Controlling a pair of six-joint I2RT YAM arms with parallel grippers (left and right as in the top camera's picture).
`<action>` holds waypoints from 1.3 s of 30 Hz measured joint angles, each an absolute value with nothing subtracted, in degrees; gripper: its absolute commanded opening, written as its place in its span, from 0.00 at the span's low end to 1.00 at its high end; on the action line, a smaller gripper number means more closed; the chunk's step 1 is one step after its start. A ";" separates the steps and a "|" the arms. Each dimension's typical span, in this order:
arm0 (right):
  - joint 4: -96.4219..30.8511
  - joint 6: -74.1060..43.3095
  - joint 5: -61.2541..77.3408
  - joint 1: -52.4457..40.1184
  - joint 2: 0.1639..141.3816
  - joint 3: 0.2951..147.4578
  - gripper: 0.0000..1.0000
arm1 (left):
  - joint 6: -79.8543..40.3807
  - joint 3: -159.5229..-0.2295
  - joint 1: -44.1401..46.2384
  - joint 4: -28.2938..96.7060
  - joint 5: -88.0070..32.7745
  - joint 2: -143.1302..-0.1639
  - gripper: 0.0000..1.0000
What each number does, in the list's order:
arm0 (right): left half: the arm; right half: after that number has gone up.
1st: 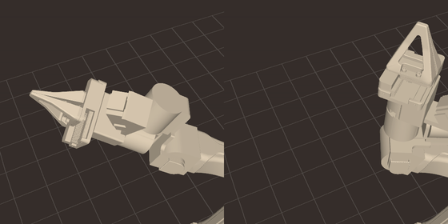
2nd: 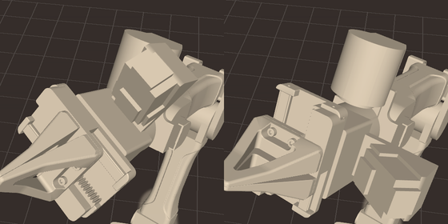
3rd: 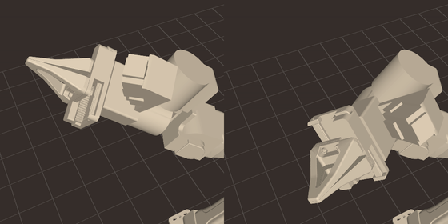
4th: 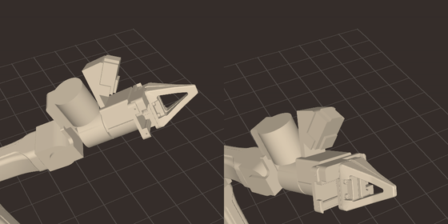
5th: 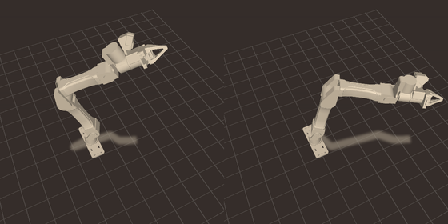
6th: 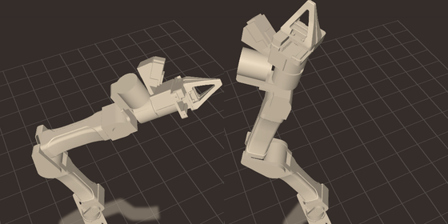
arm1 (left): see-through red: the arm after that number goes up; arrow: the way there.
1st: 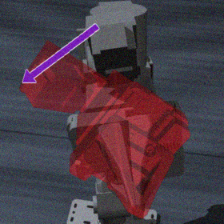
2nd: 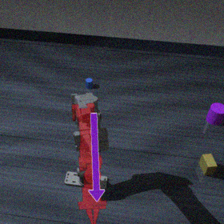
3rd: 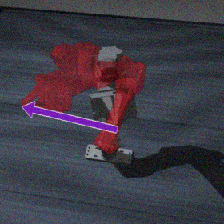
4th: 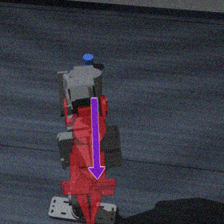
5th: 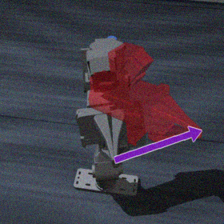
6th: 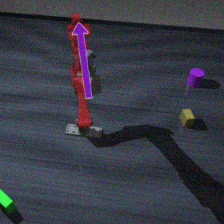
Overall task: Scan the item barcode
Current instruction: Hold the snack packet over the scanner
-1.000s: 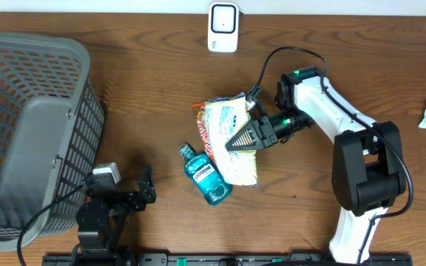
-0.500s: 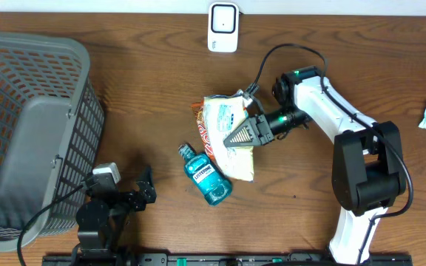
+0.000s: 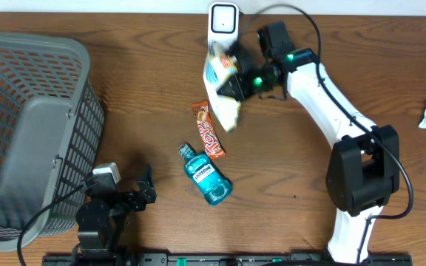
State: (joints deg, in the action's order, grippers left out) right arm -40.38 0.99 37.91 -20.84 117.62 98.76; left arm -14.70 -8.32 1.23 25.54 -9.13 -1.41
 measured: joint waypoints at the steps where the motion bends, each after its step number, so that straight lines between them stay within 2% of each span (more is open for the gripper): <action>1: -38.33 -0.38 35.79 -21.21 117.62 99.35 0.01 | -14.70 -8.32 1.23 25.54 -9.13 -1.41 0.98; 7: -27.11 -4.99 25.85 -22.20 119.66 102.85 0.01 | -14.70 -8.32 1.23 25.52 -9.13 -1.41 0.98; 11: -23.00 -4.71 21.23 -22.20 125.58 110.72 0.01 | -14.70 -8.32 1.23 25.52 -9.13 -1.41 0.98; 21: -17.80 -1.10 11.14 -22.55 146.54 136.79 0.01 | -14.70 -8.32 1.23 25.54 -9.13 -1.41 0.98; 28: -15.27 1.08 6.46 -23.55 150.54 140.09 0.01 | -14.70 -8.32 1.23 25.54 -9.13 -1.41 0.98; 35: -17.47 3.18 0.95 -25.34 150.54 142.19 0.01 | -14.70 -8.32 1.23 25.54 -9.13 -1.41 0.98; 39: -30.39 3.42 -4.01 -25.58 150.50 146.15 0.01 | -14.70 -8.32 1.23 25.54 -9.13 -1.41 0.98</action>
